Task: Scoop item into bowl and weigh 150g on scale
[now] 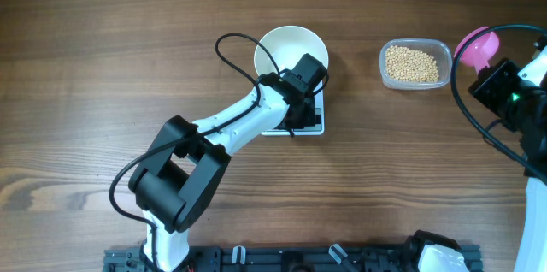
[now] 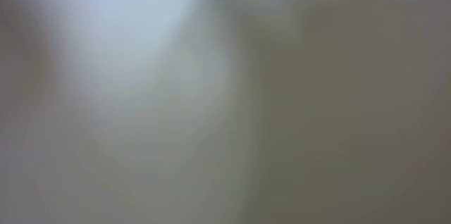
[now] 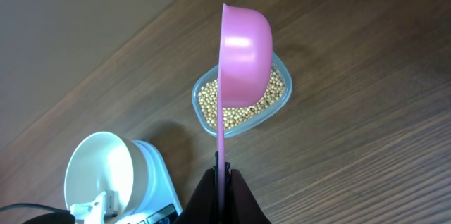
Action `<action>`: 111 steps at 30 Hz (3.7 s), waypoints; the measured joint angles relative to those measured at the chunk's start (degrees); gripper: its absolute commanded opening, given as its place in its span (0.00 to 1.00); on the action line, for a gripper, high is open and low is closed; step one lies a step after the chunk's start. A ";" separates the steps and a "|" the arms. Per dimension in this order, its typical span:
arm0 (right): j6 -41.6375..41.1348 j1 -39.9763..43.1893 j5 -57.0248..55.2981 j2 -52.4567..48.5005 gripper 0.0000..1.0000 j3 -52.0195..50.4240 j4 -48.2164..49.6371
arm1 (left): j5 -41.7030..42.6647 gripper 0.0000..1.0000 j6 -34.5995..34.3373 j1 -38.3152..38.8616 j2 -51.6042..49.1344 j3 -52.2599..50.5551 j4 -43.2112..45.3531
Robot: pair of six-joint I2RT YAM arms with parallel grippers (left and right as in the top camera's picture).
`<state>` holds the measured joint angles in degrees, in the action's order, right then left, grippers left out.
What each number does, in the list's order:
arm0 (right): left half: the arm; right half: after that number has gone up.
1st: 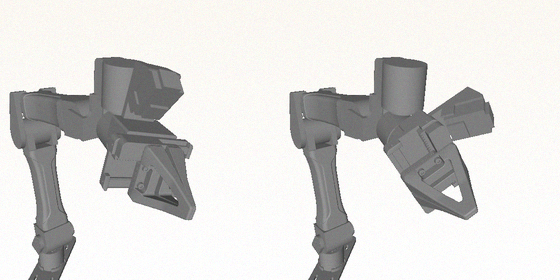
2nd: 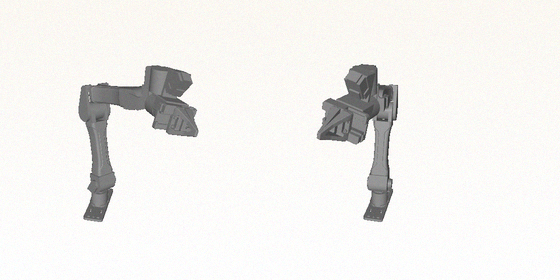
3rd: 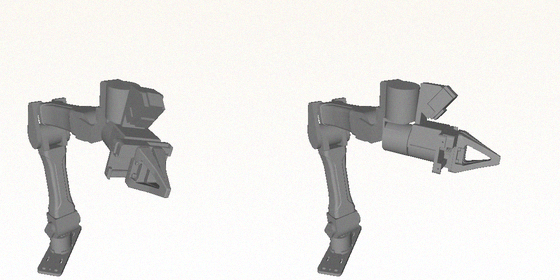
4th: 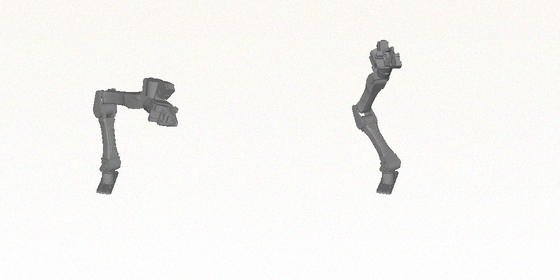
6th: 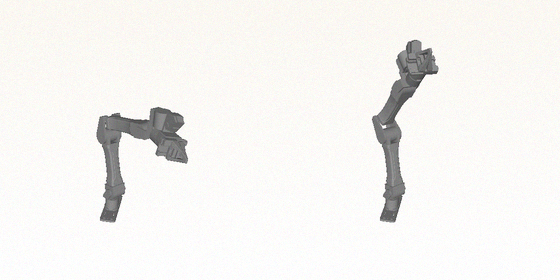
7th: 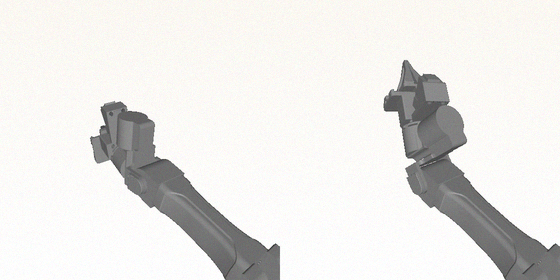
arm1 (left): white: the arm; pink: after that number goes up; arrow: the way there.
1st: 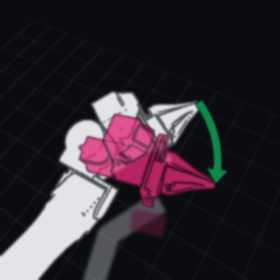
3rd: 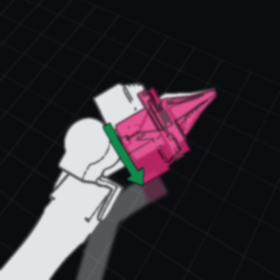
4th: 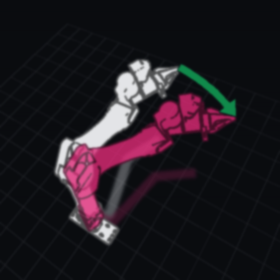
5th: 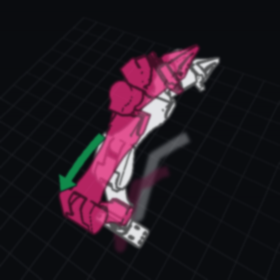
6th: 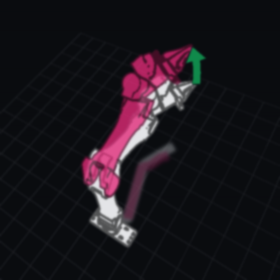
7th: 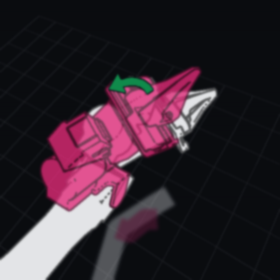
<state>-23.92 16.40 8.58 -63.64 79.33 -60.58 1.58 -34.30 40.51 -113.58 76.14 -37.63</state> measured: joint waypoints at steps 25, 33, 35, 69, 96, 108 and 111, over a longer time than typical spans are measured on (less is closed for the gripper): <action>0.00 0.00 0.00 0.00 0.04 0.00 -0.04 | 0.17 0.04 0.20 0.00 -0.74 0.55 -0.33; 0.00 0.00 0.00 0.00 0.04 0.00 -0.31 | 1.25 0.04 0.20 0.00 0.39 0.37 -0.31; 0.00 0.00 0.00 0.00 0.04 0.00 -0.52 | 2.27 0.04 0.20 0.00 1.81 0.11 -0.44; 2.19 0.00 1.92 0.00 0.04 0.00 -2.67 | 7.10 0.04 0.20 -34.75 36.22 0.00 -7.85; 5.97 0.00 1.84 -4.70 0.04 0.07 -2.71 | -17.59 0.04 4.72 -45.24 33.86 0.00 -7.17; 18.91 0.00 -3.43 -9.33 0.04 0.07 -1.14 | -10.23 0.04 4.74 -45.31 33.86 0.00 -7.19; 22.67 0.00 -4.33 -9.33 0.04 0.07 0.72 | -6.88 0.04 4.76 -45.31 33.86 0.00 -7.23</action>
<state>-1.26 16.40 4.25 -72.97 79.40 -59.86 -5.30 -29.54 -4.80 -79.72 76.14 -44.86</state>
